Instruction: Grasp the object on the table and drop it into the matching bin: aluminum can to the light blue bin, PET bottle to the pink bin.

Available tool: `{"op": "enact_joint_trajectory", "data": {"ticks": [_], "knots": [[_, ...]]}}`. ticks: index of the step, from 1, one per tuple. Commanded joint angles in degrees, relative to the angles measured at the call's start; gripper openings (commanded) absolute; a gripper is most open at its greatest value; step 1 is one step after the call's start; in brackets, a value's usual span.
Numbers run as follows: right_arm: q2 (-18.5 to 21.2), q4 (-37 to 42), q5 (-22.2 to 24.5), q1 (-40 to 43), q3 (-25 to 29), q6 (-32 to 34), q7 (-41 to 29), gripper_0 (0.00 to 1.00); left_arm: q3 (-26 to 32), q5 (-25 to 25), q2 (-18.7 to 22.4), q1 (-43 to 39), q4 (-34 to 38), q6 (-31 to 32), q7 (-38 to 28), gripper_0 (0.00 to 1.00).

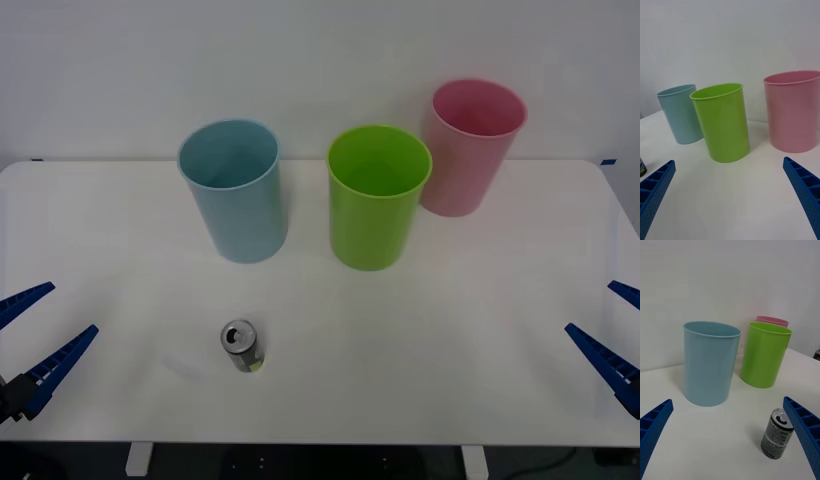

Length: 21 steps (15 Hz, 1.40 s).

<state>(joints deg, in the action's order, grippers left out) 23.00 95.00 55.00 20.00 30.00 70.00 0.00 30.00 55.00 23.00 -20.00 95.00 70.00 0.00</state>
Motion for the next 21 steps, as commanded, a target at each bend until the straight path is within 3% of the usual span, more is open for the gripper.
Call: {"op": "enact_joint_trajectory", "data": {"ticks": [1,3,15,21], "knots": [[0.0,0.0,0.0,0.0,0.0,0.0,0.0,1.0,0.0,0.0,0.0,0.0,0.0,0.0,0.0,1.0],[0.0,0.0,0.0,0.0,0.0,0.0,0.0,1.0,0.3,-0.4,-1.1,-0.8,-2.1,-0.3,0.1,1.0],[0.0,0.0,0.0,0.0,0.0,0.0,0.0,1.0,-1.0,-1.7,2.6,-4.7,-3.2,-0.4,3.0,1.0],[0.0,0.0,0.0,0.0,0.0,0.0,0.0,1.0,-5.3,-1.3,4.1,-3.2,-10.1,0.5,14.1,1.0]]}}
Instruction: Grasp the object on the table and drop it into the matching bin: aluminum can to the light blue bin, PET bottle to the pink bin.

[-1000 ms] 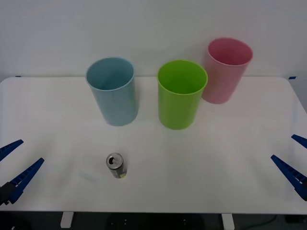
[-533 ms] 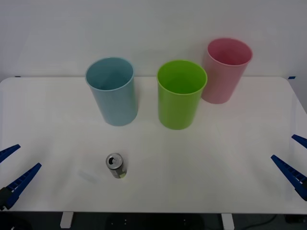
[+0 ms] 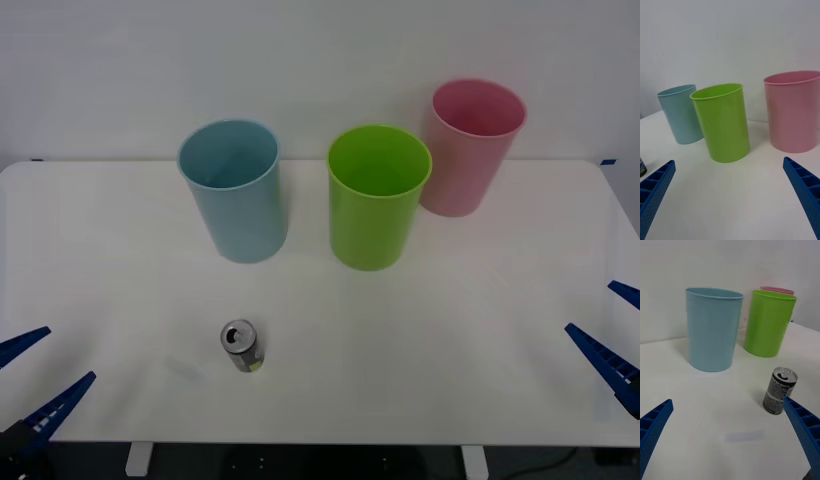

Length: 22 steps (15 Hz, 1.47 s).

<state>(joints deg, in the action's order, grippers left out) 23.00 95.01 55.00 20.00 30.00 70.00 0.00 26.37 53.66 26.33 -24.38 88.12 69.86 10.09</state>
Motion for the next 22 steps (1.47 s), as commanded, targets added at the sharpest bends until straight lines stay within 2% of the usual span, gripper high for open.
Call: {"op": "enact_joint_trajectory", "data": {"ticks": [1,7,15,22], "knots": [[0.0,0.0,0.0,0.0,0.0,0.0,0.0,1.0,-2.9,0.0,1.5,1.9,-5.1,1.1,6.2,1.0],[0.0,0.0,0.0,0.0,0.0,0.0,0.0,1.0,-9.1,-0.7,2.8,6.2,-13.7,2.9,14.6,1.0],[0.0,0.0,0.0,0.0,0.0,0.0,0.0,1.0,-14.1,-0.8,-0.1,8.4,-14.6,2.3,17.0,1.0],[0.0,0.0,0.0,0.0,0.0,0.0,0.0,1.0,-19.4,-0.5,-1.3,10.8,-14.5,-2.5,18.2,1.0]]}}
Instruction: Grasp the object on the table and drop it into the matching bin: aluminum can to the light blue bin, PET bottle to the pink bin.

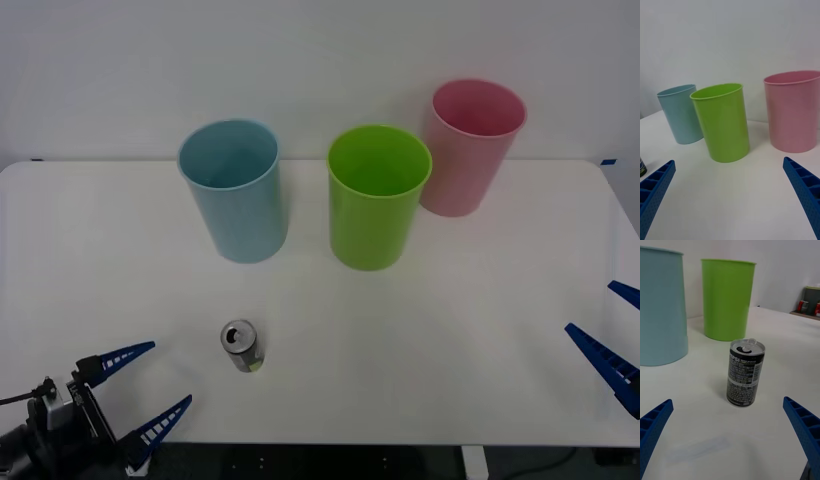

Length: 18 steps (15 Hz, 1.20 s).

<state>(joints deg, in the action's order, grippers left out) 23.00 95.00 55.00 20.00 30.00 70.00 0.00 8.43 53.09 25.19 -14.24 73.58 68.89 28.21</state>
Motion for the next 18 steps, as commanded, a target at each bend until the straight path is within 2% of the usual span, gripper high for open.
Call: {"op": "enact_joint_trajectory", "data": {"ticks": [1,5,11,18], "knots": [[0.0,0.0,0.0,0.0,0.0,0.0,0.0,1.0,-2.1,0.1,-0.3,1.3,-0.2,-2.0,0.0,1.0],[0.0,0.0,0.0,0.0,0.0,0.0,0.0,1.0,-4.9,0.1,-0.4,6.9,-6.6,-1.9,0.9,1.0],[0.0,0.0,0.0,0.0,0.0,0.0,0.0,1.0,-8.6,0.1,-0.7,12.7,-12.1,-1.9,2.4,1.0],[0.0,0.0,0.0,0.0,0.0,0.0,0.0,1.0,-9.0,2.6,-3.9,15.2,-12.8,-2.1,4.8,1.0]]}}
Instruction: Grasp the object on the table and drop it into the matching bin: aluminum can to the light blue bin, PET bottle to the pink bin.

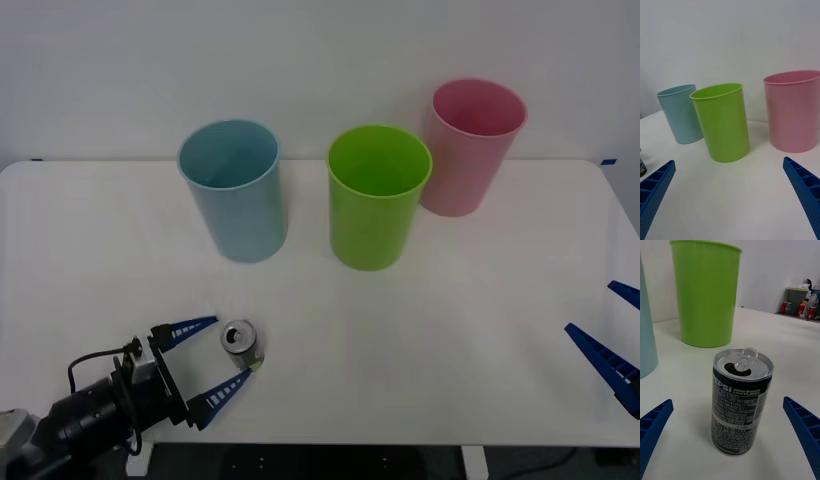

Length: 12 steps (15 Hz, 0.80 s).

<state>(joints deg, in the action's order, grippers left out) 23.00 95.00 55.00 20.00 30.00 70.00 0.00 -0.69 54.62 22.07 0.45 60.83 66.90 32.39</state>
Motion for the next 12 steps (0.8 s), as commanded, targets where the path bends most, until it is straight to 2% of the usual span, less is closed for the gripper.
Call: {"op": "enact_joint_trajectory", "data": {"ticks": [1,6,12], "knots": [[0.0,0.0,0.0,0.0,0.0,0.0,0.0,1.0,0.1,1.5,-1.2,0.8,-0.1,-0.1,1.0,1.0],[0.0,0.0,0.0,0.0,0.0,0.0,0.0,1.0,0.2,3.3,-4.5,2.7,-1.6,-0.5,2.0,1.0],[0.0,0.0,0.0,0.0,0.0,0.0,0.0,1.0,0.2,4.1,-4.8,3.1,-1.7,-0.8,2.1,1.0]]}}
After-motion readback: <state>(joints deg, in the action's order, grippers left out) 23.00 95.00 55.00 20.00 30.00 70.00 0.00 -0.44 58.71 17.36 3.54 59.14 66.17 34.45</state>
